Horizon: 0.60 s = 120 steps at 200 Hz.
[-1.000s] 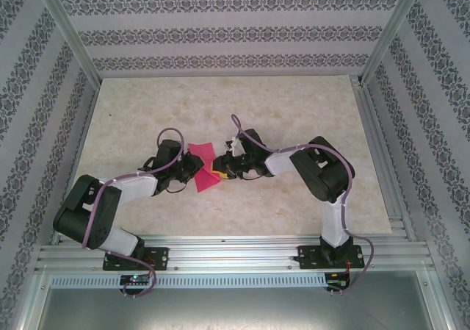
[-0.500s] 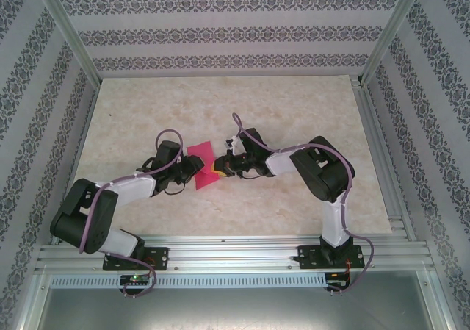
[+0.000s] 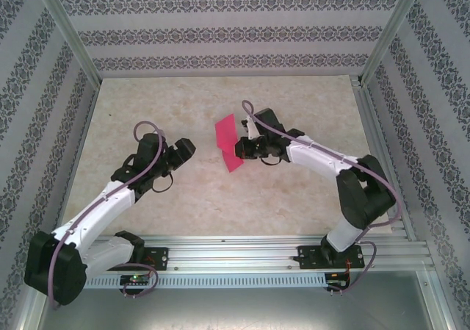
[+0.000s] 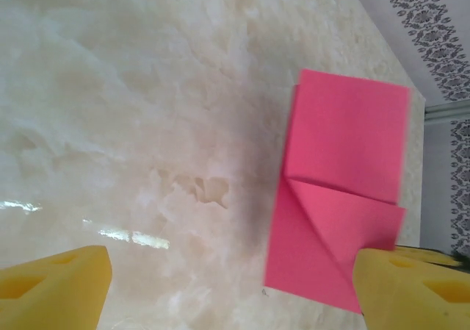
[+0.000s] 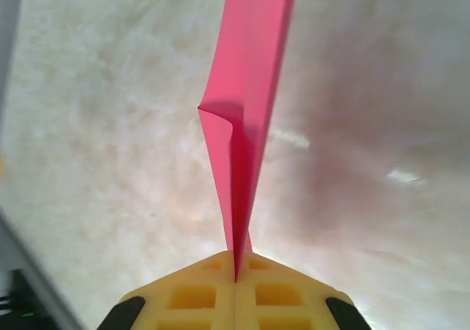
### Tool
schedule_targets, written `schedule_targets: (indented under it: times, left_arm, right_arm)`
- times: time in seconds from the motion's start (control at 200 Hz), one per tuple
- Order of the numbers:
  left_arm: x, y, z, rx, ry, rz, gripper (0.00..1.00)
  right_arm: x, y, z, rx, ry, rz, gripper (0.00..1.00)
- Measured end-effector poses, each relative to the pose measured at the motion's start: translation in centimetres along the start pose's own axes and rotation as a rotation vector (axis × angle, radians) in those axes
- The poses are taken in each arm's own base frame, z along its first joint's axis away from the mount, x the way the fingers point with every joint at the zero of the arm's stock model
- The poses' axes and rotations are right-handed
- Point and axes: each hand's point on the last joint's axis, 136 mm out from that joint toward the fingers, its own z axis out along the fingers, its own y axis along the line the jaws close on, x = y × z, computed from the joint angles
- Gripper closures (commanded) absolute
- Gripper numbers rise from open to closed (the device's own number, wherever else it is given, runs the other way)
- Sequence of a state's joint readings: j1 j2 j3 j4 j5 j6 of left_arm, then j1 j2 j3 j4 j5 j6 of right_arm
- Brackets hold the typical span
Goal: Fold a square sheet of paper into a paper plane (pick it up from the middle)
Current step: Turn over the paper at the center of the table.
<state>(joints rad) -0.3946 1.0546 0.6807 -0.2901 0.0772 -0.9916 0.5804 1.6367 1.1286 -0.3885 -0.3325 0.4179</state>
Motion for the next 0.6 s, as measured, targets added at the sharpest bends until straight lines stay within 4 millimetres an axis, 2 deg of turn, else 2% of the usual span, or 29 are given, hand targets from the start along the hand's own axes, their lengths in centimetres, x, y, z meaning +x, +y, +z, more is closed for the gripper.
schedule_targets:
  times: [0.13, 0.235, 0.385, 0.455, 0.6]
  left_arm:
    - [-0.8, 1.0, -0.5, -0.054, -0.021, -0.001, 0.11]
    - [-1.2, 2.3, -0.6, -0.098, -0.023, -0.020, 0.11]
    - [-1.9, 3.1, -0.8, -0.116, -0.036, -0.045, 0.11]
    - [-2.2, 3.4, -0.9, -0.117, -0.039, -0.060, 0.11]
    - [-2.6, 4.0, -0.9, -0.116, -0.034, -0.087, 0.10]
  right_arm:
    - [-0.9, -2.8, -3.3, 0.285, -0.005, -0.201, 1.00]
    - [0.3, -4.6, -3.8, 0.489, 0.095, -0.350, 1.00]
    - [3.3, -5.1, -1.7, 0.675, 0.281, -0.558, 0.98]
    - [5.5, -4.9, -0.2, 0.729, 0.373, -0.653, 0.95]
    - [8.3, -3.6, 2.0, 0.768, 0.472, -0.761, 0.90]
